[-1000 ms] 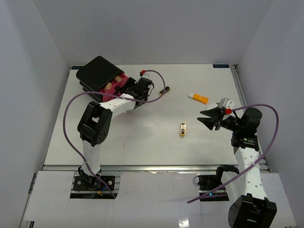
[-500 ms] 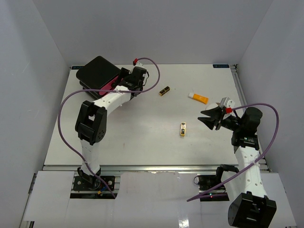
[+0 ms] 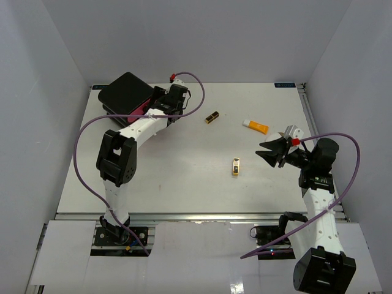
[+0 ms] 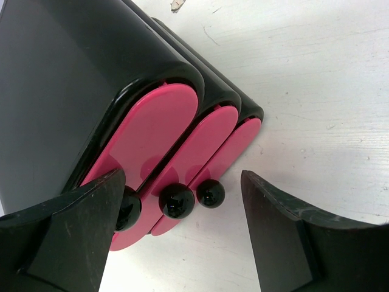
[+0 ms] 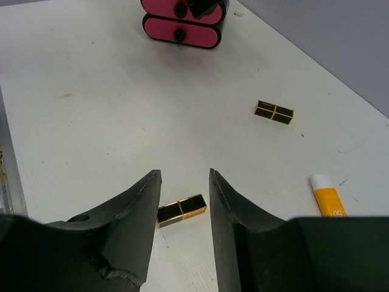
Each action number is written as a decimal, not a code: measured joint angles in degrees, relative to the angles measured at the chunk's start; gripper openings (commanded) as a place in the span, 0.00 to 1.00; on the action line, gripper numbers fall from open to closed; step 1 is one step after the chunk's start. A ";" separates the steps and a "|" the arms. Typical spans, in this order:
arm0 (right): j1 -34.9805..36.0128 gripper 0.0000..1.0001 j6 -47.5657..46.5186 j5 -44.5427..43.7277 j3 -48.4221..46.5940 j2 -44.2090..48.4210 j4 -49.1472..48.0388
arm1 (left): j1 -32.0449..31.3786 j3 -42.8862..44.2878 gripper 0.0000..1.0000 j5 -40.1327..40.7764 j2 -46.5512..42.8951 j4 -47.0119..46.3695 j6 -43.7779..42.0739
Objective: Organize the makeup
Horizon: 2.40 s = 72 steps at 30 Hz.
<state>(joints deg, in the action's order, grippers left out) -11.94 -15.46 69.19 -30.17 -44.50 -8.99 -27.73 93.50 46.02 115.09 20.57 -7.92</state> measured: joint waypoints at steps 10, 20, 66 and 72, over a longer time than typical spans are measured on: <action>-0.10 0.44 0.01 0.02 -0.01 -0.01 0.00 | 0.72 0.78 0.92 -2.80 -0.57 1.85 1.93; -0.47 0.44 -0.01 0.11 -0.01 -0.01 0.02 | 1.97 -0.08 0.94 -12.70 -7.28 6.33 6.49; -1.55 0.45 -0.66 0.14 0.00 -2.48 0.28 | 0.61 -24.65 0.57 11.98 -8.16 -23.15 38.61; -1.69 0.45 -0.83 0.03 0.00 -2.48 0.28 | 0.91 -24.39 0.58 12.04 -6.44 -24.28 36.37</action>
<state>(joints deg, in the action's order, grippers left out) -13.63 -16.29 69.22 -30.17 -46.98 -8.71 -26.82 69.11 58.06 108.65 -3.71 28.45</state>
